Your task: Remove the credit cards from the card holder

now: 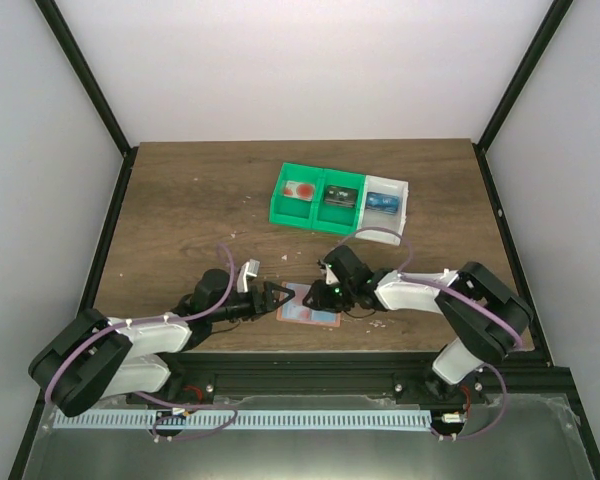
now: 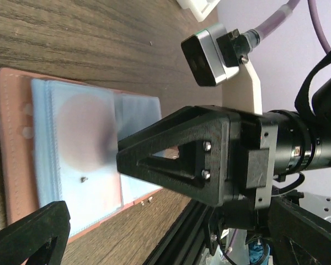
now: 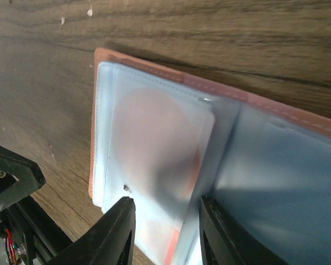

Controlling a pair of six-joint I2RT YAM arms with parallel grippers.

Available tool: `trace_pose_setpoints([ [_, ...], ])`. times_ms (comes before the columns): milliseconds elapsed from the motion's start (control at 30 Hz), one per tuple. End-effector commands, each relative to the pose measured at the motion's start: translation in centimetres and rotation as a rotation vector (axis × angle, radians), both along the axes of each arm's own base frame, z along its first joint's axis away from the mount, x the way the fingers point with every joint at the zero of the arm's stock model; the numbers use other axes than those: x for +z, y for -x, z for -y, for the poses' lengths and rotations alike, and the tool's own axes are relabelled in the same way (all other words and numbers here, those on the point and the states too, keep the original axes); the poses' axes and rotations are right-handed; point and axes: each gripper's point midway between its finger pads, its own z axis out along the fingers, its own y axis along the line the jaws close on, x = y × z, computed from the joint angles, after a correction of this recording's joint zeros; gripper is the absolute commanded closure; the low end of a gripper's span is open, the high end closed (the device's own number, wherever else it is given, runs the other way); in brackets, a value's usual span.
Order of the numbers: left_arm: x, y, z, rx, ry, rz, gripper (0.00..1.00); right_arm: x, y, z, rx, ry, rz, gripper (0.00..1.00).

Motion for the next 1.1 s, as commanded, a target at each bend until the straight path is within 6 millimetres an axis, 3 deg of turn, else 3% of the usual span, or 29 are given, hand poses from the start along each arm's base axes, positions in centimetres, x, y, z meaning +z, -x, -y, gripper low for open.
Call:
trace_pose_setpoints([
  [0, 0.4, -0.1, -0.2, 0.004, 0.012, 0.019, 0.00, -1.1, 1.1, -0.3, 0.033, 0.077, 0.003, 0.75],
  [167, 0.3, -0.3, -0.2, 0.012, 0.012, 0.014, 0.00, -1.9, 1.8, 0.4, 0.038, 0.117, 0.011, 0.92],
  [333, 0.6, -0.2, -0.1, 0.007, 0.023, 0.014, 0.00, -1.3, 2.0, 0.8, 0.057, 0.094, 0.061, 0.99],
  [533, 0.7, 0.0, 0.2, -0.019, 0.036, 0.016, 0.03, 0.5, 2.4, 0.3, 0.062, -0.008, 0.105, 1.00],
  [800, 0.1, 0.6, 0.9, -0.064, 0.065, -0.017, 0.11, 0.9, 2.9, -0.6, 0.064, -0.095, 0.084, 1.00],
  [1067, -0.4, 0.6, 1.2, -0.089, 0.060, -0.025, 0.06, 0.8, 3.1, -0.7, 0.053, -0.126, 0.073, 0.99],
])
